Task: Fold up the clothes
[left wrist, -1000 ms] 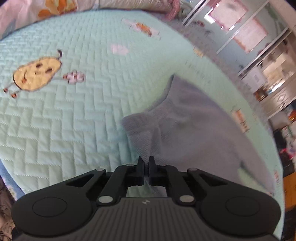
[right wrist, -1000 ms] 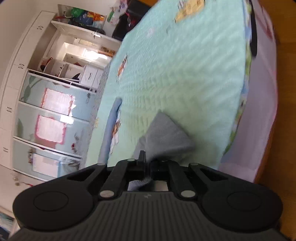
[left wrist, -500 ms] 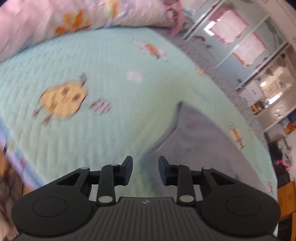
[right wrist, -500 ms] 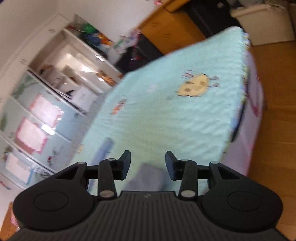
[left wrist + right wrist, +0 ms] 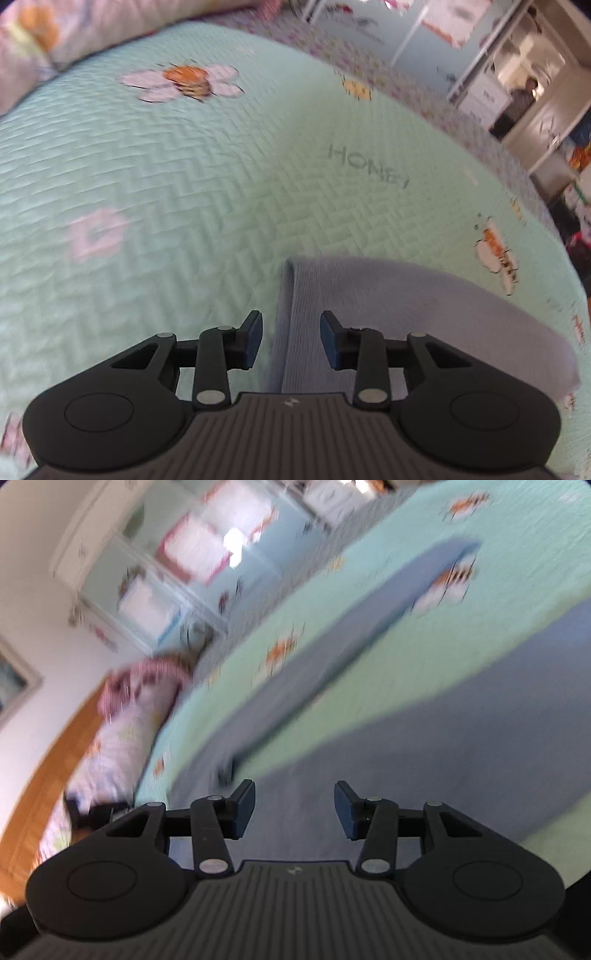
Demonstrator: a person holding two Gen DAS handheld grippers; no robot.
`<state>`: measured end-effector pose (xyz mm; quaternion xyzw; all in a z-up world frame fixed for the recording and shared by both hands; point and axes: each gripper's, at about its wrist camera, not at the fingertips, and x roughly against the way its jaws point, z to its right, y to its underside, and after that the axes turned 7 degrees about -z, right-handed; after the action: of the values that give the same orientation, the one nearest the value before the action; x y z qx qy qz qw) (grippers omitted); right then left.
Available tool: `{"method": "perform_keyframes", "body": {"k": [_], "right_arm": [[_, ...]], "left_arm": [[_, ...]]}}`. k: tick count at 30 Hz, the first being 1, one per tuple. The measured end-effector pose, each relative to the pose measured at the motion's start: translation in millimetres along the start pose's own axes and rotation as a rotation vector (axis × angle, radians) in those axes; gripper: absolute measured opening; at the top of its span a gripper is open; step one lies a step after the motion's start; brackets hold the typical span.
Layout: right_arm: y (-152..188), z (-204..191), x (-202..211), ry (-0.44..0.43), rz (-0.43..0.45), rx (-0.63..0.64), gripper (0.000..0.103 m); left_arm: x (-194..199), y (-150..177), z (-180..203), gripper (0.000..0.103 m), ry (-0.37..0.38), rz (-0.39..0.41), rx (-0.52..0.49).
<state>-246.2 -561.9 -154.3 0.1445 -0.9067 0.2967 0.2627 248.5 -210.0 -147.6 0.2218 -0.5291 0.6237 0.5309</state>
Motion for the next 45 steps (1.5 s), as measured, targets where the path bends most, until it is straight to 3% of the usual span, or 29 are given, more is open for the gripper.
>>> {"method": "perform_keyframes", "body": {"k": [4,8,14,16,19,22,25,28,33,36,38,40,45], "right_arm": [[-8.4,0.6,-14.1,0.04,-0.03,0.029,0.05],[-11.4,-5.7,-30.8,0.051,-0.055,0.04,0.05],[-6.0,-11.6,-29.2,0.022,-0.044,0.069,0.05],[-12.1,-12.7,-24.9,0.033,-0.022,0.084,0.05],[-31.8,-7.5,-18.4,0.06,0.039,0.08,0.053],[-64.4,13.0,-11.2,0.081,0.142,-0.027,0.072],[-105.6,47.0,-16.4,0.087,0.213,-0.192,0.072],[-150.2,88.9,-30.8,0.124,0.253,-0.348,0.072],[-202.3,153.6,-53.5,0.124,0.294,-0.543,0.07],[-217.7,171.1,-59.9,0.092,0.336,-0.582,0.062],[-225.4,180.8,-65.2,0.097,0.341,-0.604,0.028],[-226.1,196.7,-71.1,0.084,0.325,-0.665,0.004],[-227.2,194.6,-58.4,0.076,0.316,-0.585,0.004]], "left_arm": [[-39.0,-26.8,0.9,0.036,0.014,-0.061,-0.005],[-46.0,-44.0,7.0,0.025,-0.005,-0.004,-0.034],[-40.4,-50.0,8.3,0.025,0.0,0.126,-0.065],[-54.4,-52.0,0.7,0.027,0.021,0.067,-0.029],[-46.6,-50.8,-7.5,0.031,0.06,0.084,0.0],[-24.1,-56.2,-15.1,0.042,0.07,0.135,0.045],[-0.1,-61.6,-22.8,0.043,0.079,0.159,0.086],[25.3,-48.8,-4.7,0.043,0.101,0.17,0.019],[39.8,13.2,63.0,0.043,0.283,0.121,-0.063],[24.1,56.8,120.2,0.043,0.421,0.035,-0.088],[6.3,83.0,161.2,0.043,0.49,-0.031,-0.106],[-14.5,105.8,201.4,0.043,0.533,-0.096,-0.123],[-66.8,125.2,247.2,0.041,0.436,-0.217,-0.061]]}}
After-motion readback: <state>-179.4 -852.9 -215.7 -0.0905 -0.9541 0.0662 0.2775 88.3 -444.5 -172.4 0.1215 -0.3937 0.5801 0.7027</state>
